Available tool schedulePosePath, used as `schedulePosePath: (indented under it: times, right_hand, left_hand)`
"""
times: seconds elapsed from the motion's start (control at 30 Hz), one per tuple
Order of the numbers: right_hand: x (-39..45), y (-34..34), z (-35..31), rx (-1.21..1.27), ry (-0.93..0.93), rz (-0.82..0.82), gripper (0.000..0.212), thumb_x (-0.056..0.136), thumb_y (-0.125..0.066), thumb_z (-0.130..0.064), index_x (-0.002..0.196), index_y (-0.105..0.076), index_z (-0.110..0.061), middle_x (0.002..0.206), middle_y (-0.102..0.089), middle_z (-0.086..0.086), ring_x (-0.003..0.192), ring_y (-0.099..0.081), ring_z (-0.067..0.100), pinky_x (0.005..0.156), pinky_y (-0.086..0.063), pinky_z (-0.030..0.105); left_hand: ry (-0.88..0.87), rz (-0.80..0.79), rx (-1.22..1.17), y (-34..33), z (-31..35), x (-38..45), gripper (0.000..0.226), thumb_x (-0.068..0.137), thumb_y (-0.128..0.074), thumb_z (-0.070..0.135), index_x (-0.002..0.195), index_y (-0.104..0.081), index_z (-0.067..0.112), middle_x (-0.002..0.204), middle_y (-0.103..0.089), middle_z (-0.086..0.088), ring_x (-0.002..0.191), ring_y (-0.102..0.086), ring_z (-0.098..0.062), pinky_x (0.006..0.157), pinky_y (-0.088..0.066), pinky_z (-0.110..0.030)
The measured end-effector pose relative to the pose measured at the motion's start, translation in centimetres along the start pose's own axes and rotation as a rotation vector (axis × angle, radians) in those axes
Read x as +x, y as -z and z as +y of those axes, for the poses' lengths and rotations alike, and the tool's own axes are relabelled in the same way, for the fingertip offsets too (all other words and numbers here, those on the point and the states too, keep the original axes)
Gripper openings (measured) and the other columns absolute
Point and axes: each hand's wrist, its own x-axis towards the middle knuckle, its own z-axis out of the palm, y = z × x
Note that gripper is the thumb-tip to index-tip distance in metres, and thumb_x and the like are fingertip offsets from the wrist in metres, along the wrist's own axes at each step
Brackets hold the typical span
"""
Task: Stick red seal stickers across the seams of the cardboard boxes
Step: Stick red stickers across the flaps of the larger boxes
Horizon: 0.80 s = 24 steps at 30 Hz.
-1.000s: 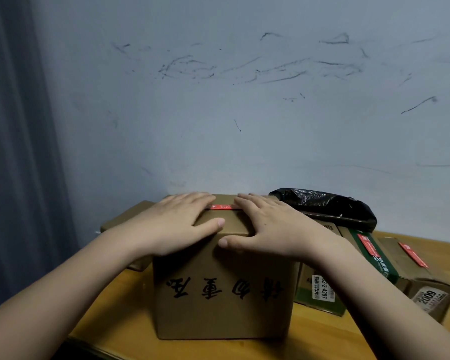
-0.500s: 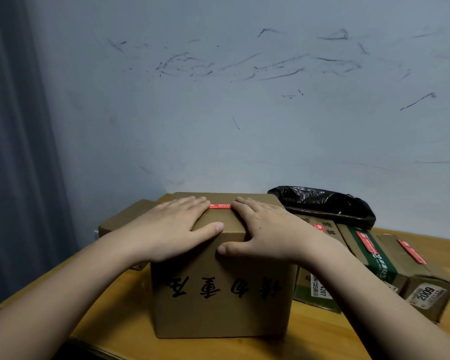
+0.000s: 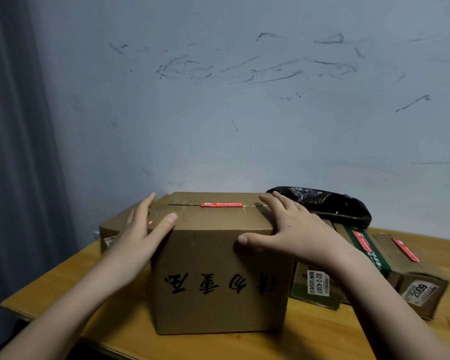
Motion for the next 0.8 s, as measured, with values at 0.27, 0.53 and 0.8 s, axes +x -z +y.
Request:
schedulePosePath:
  times: [0.27,0.53,0.8]
  right_hand:
    - [0.3,-0.5,0.3,0.335,-0.183,0.144,0.066,0.091,-0.034,-0.067,0.146,-0.029,-0.031,0.149,-0.043,-0.002,0.133,-0.043,0.025,0.098,-0.035,0.035]
    - [-1.5,-1.7,1.0,0.463,-0.124,0.172,0.065,0.092,-0.047,-0.056,0.148,-0.021,-0.035,0.153,-0.035,-0.010,0.133,-0.042,0.018,0.097,-0.040,0.034]
    - [-5.0,-3.2,1.7,0.685,-0.022,0.325,0.078,0.082,-0.071,-0.032,0.145,-0.025,-0.036,0.145,-0.035,-0.018,0.134,-0.036,0.005,0.110,-0.037,0.039]
  left_hand:
    - [0.162,0.046,-0.482,-2.4,0.5,-1.1,0.079,0.078,-0.041,0.062,0.150,-0.018,0.037,0.155,-0.023,0.003,0.140,-0.027,-0.022,0.111,-0.024,-0.041]
    - [0.081,0.117,-0.489,-3.0,0.8,-2.8,0.053,0.096,-0.044,0.037,0.146,-0.026,0.037,0.132,-0.030,0.017,0.119,-0.027,-0.001,0.097,-0.025,-0.026]
    - [-0.011,0.204,-0.597,-3.6,0.2,-5.2,0.054,0.093,-0.049,0.017,0.142,-0.034,0.033,0.113,-0.042,0.035,0.086,-0.044,0.032,0.070,-0.043,-0.004]
